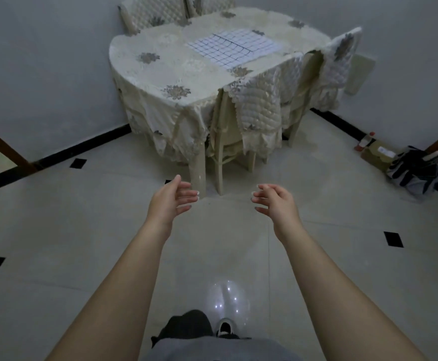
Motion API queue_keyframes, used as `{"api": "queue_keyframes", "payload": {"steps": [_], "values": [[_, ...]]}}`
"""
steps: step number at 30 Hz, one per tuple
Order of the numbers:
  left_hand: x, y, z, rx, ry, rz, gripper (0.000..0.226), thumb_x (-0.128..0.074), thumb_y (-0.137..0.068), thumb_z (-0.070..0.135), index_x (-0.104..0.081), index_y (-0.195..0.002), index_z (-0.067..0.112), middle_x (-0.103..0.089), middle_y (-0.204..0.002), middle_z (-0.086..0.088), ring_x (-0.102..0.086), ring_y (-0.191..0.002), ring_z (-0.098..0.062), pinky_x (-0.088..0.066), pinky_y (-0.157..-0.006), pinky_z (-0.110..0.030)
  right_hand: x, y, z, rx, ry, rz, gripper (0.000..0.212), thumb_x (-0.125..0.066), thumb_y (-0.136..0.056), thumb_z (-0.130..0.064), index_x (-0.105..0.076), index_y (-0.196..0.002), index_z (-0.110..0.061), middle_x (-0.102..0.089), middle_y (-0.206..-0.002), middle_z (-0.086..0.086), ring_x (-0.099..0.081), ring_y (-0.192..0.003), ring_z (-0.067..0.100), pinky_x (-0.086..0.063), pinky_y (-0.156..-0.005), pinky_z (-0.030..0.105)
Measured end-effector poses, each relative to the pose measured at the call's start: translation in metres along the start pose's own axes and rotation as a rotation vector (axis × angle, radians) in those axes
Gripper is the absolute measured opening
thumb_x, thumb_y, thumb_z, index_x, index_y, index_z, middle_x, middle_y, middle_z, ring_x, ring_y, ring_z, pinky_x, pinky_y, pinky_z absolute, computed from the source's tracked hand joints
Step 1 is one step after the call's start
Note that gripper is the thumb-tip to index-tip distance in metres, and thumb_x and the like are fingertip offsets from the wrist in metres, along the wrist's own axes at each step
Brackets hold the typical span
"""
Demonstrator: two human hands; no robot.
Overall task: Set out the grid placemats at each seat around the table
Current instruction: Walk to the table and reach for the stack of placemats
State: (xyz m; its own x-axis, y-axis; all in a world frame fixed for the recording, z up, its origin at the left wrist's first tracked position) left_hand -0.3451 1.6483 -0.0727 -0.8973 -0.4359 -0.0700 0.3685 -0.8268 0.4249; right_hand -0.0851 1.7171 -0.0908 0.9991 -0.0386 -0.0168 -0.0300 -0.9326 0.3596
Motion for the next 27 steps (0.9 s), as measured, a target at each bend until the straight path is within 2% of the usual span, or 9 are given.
{"api": "queue_keyframes", "payload": {"steps": [5, 10, 16, 21, 25, 27], "values": [[-0.011, -0.058, 0.016, 0.017, 0.023, 0.028, 0.035, -0.039, -0.101, 0.036, -0.060, -0.094, 0.008, -0.069, -0.091, -0.015, -0.067, -0.082, -0.024, -0.047, -0.086, -0.039, -0.018, -0.061, -0.012, -0.021, 0.014, -0.013, 0.016, -0.048, -0.098, -0.018, -0.063, -0.093, -0.015, -0.066, -0.083, 0.004, -0.065, -0.078, 0.016, -0.052, -0.070, 0.030], [-0.018, -0.122, 0.032, 0.040, 0.035, 0.041, 0.034, -0.040, -0.101, 0.034, -0.060, -0.091, 0.009, -0.069, -0.088, -0.014, -0.066, -0.085, -0.026, -0.047, -0.087, -0.040, -0.042, -0.124, -0.022, -0.033, 0.038, -0.027, 0.016, -0.049, -0.098, -0.019, -0.064, -0.092, -0.015, -0.067, -0.085, 0.006, -0.066, -0.080, 0.018, -0.053, -0.076, 0.035], [-0.029, -0.216, 0.073, 0.040, 0.051, 0.046, 0.034, -0.040, -0.101, 0.033, -0.060, -0.087, 0.009, -0.069, -0.084, -0.013, -0.065, -0.079, -0.025, -0.047, -0.083, -0.037, -0.088, -0.217, -0.055, -0.031, 0.010, -0.016, 0.016, -0.050, -0.097, -0.019, -0.064, -0.093, -0.013, -0.067, -0.084, 0.007, -0.065, -0.077, 0.017, -0.051, -0.070, 0.032], [-0.037, -0.294, 0.122, 0.042, 0.052, 0.033, 0.035, -0.041, -0.101, 0.033, -0.061, -0.090, 0.006, -0.068, -0.081, -0.013, -0.066, -0.072, -0.021, -0.052, -0.065, -0.028, -0.127, -0.287, -0.101, -0.016, -0.021, 0.001, 0.019, -0.048, -0.099, -0.018, -0.062, -0.086, -0.016, -0.066, -0.082, 0.006, -0.065, -0.074, 0.016, -0.049, -0.067, 0.031], [-0.051, -0.348, 0.164, 0.017, 0.027, -0.010, 0.036, -0.040, -0.101, 0.033, -0.062, -0.088, 0.008, -0.068, -0.084, -0.012, -0.065, -0.076, -0.022, -0.051, -0.070, -0.031, -0.146, -0.331, -0.142, 0.036, -0.061, 0.011, 0.017, -0.049, -0.098, -0.016, -0.062, -0.089, -0.014, -0.066, -0.082, 0.007, -0.064, -0.074, 0.018, -0.048, -0.070, 0.034], [-0.061, -0.368, 0.183, 0.002, 0.022, -0.028, 0.037, -0.039, -0.101, 0.034, -0.062, -0.090, 0.008, -0.068, -0.086, -0.012, -0.065, -0.078, -0.022, -0.050, -0.071, -0.031, -0.152, -0.347, -0.160, 0.049, -0.069, 0.005, 0.016, -0.049, -0.098, -0.016, -0.063, -0.092, -0.013, -0.066, -0.083, 0.006, -0.064, -0.075, 0.018, -0.049, -0.069, 0.031]]}}
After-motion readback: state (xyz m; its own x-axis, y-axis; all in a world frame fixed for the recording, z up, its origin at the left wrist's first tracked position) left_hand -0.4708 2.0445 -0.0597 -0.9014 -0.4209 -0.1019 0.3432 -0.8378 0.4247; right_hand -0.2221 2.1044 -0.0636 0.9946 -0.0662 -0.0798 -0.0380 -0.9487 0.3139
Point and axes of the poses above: each hand's wrist, its own y-axis away from the middle knuckle, its own x-axis out of the back of the hand, z = x × y, the point moved 10 cm from there along -y, towards the middle knuckle
